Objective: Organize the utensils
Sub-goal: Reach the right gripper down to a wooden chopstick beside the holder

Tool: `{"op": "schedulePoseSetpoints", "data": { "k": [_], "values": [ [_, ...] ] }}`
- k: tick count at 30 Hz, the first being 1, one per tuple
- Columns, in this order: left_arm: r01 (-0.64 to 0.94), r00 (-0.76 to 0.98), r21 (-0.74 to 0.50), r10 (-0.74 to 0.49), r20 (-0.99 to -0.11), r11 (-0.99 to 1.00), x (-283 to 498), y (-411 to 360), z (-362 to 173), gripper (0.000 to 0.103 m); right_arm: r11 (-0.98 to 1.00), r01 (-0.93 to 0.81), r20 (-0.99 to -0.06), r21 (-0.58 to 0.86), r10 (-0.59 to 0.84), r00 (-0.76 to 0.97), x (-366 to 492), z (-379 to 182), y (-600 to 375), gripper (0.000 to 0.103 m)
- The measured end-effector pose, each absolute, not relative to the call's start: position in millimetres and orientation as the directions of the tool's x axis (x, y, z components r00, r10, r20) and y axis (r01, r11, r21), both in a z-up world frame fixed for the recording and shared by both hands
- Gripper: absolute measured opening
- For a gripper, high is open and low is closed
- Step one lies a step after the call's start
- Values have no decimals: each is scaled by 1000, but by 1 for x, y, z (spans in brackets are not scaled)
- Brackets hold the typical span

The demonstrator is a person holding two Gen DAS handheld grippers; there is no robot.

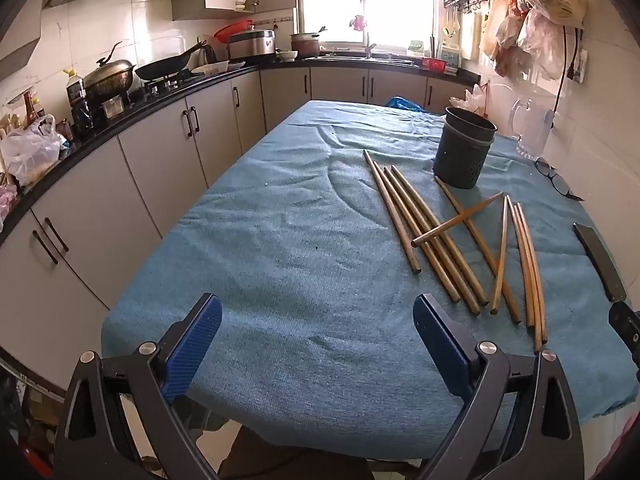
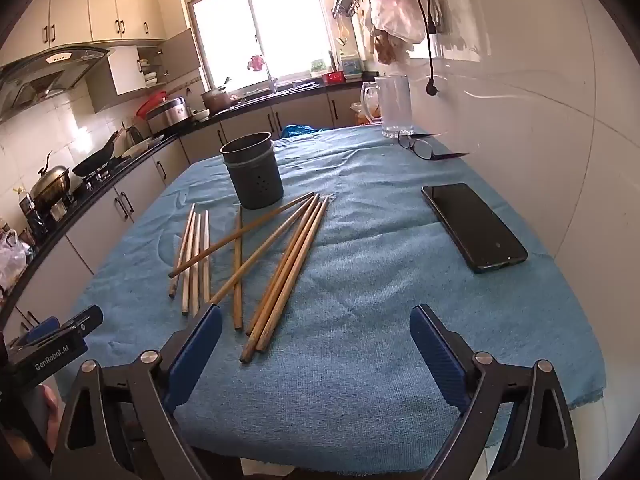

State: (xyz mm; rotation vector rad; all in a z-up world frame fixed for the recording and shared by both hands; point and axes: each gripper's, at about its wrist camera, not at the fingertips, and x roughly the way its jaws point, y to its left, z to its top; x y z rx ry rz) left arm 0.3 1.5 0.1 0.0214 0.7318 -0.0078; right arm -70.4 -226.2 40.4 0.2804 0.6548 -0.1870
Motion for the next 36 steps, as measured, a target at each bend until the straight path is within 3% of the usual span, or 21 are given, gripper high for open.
{"op": "schedulePoseSetpoints", "data": {
  "k": [7, 9, 11, 14, 17, 25, 27, 30, 36],
  "values": [
    [32, 744, -2, -25, -667, 999, 11, 11, 5, 96, 938, 225, -650, 264, 1, 760, -54, 42, -237, 88],
    [52, 733, -19, -51, -678, 998, 17, 14, 7, 96, 937, 213, -663, 276, 25, 748, -46, 42, -239, 78],
    [59, 738, -17, -55, -673, 998, 22, 13, 10, 95, 936, 199, -671, 291, 51, 739, -36, 43, -243, 76],
    [98, 725, -28, -91, -682, 995, 35, 10, 18, 83, 932, 186, -684, 310, 82, 725, -20, 46, -249, 67],
    [135, 706, -41, -125, -697, 990, 48, 7, 21, 74, 924, 185, -698, 336, 112, 708, -3, 47, -257, 51],
    [171, 572, -141, -215, -791, 975, 113, 4, 13, 56, 864, 163, -704, 477, 265, 659, 38, 43, -267, 48],
    [154, 528, -178, -233, -817, 972, 134, 5, 8, 44, 851, 160, -710, 500, 297, 639, 52, 40, -265, 48],
    [128, 452, -253, -283, -846, 959, 166, 3, -2, 43, 822, 174, -711, 543, 339, 616, 77, 34, -263, 47],
    [97, 405, -251, -269, -874, 963, 203, -6, -9, 40, 760, 259, -727, 596, 374, 576, 130, 16, -260, 46]
  ]
}}
